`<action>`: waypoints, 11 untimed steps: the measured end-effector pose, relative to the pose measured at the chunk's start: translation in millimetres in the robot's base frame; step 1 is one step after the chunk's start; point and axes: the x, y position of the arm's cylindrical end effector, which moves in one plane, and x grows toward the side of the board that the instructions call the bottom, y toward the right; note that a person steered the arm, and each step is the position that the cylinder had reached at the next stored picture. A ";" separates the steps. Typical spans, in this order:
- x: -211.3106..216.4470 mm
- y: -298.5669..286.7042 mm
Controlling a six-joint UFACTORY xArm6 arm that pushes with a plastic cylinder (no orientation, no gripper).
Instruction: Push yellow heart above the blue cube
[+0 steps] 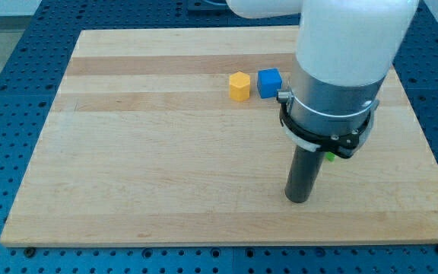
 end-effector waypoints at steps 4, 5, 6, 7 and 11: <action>54.2 -4.9; 54.5 1.0; 53.8 22.3; 47.8 106.7; -44.4 255.4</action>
